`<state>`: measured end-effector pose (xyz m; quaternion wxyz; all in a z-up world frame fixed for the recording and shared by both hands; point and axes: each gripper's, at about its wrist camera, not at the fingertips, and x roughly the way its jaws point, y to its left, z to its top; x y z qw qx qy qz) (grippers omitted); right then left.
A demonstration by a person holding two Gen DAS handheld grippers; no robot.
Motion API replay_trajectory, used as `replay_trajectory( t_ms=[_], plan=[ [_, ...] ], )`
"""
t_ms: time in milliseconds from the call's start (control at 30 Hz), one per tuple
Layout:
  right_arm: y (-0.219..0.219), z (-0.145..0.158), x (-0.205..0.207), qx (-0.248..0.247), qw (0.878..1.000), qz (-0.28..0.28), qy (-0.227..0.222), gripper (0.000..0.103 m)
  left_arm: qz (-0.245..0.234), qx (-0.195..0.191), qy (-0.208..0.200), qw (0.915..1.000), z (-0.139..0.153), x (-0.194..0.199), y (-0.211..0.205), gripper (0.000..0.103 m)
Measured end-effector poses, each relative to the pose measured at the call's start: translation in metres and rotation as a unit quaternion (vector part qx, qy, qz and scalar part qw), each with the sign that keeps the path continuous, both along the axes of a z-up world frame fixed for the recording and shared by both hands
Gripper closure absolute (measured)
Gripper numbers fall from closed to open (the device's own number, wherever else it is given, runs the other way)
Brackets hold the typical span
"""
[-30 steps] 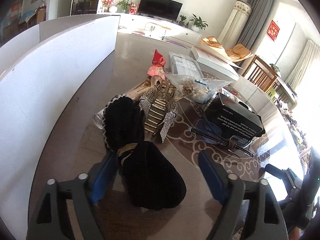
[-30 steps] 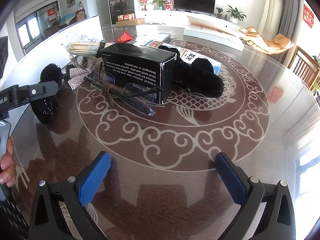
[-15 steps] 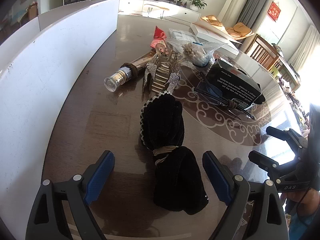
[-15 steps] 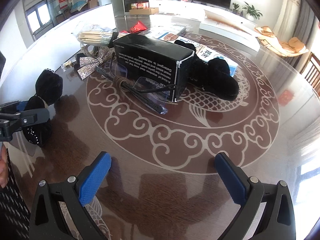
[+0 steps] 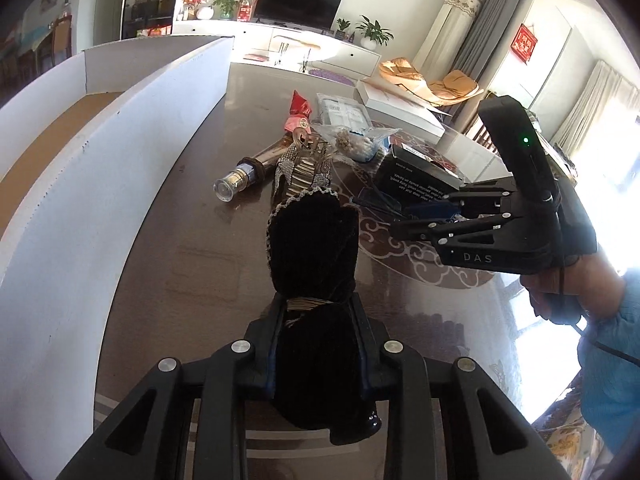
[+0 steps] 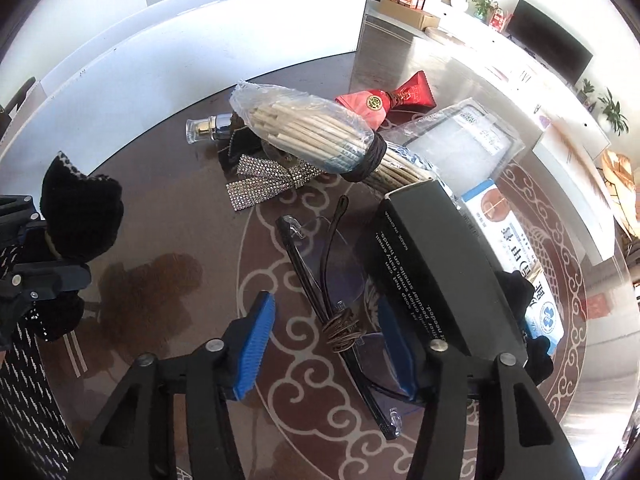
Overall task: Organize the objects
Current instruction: 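Carry the black knit bag into the white box and open the left tool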
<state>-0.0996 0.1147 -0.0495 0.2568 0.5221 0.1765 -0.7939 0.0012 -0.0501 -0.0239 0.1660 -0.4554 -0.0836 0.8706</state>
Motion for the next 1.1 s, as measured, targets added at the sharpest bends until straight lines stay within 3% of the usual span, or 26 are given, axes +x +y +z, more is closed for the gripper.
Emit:
replay_trajectory(
  t_ms=[200,400,600,767,900,933,967,1000,1033,1067,1100],
  plan=[
    [0.017,0.022,0.027,-0.079,0.995,-0.051,-0.028,0.092,0.005,0.037,0.011,0.9992,0.017,0.024,-0.017,0.075],
    [0.006,0.073,0.039,-0.206,0.976,-0.069,-0.023,0.092,0.032,0.065,0.048,0.9962,0.062,0.042,-0.062,0.075],
    [-0.058,0.124,0.038,-0.265,0.964,-0.027,-0.004,0.092,0.093,0.044,0.079,0.9915,0.1,0.04,-0.131,0.075],
    [-0.139,0.159,0.022,-0.323,0.946,0.006,0.008,0.092,0.139,0.024,0.066,0.9878,0.105,0.022,-0.182,0.075],
    [-0.212,0.151,0.006,-0.346,0.938,0.016,-0.007,0.092,0.177,-0.015,0.031,0.9837,0.088,0.0,-0.217,0.075],
    [-0.228,0.141,0.001,-0.345,0.938,0.014,-0.017,0.091,0.188,-0.027,0.018,0.9816,0.082,-0.005,-0.223,0.072],
    [-0.242,0.13,-0.004,-0.338,0.941,0.01,-0.026,0.09,0.197,-0.039,0.003,0.9797,0.074,-0.011,-0.229,0.061],
    [-0.253,0.119,-0.008,-0.327,0.945,0.005,-0.034,0.078,0.204,-0.049,-0.008,0.9778,0.067,-0.016,-0.234,0.053],
    [-0.259,0.109,-0.01,-0.315,0.948,-0.005,-0.038,0.067,0.21,-0.059,-0.016,0.9757,0.06,-0.019,-0.238,0.034],
    [-0.26,0.102,-0.011,-0.31,0.95,-0.017,-0.037,0.042,0.216,-0.067,-0.017,0.9739,0.056,-0.019,-0.24,0.025],
    [-0.257,0.099,-0.009,-0.312,0.949,-0.026,-0.031,0.028,0.221,-0.075,-0.016,0.9722,0.053,-0.018,-0.241,0.025]
  ],
)
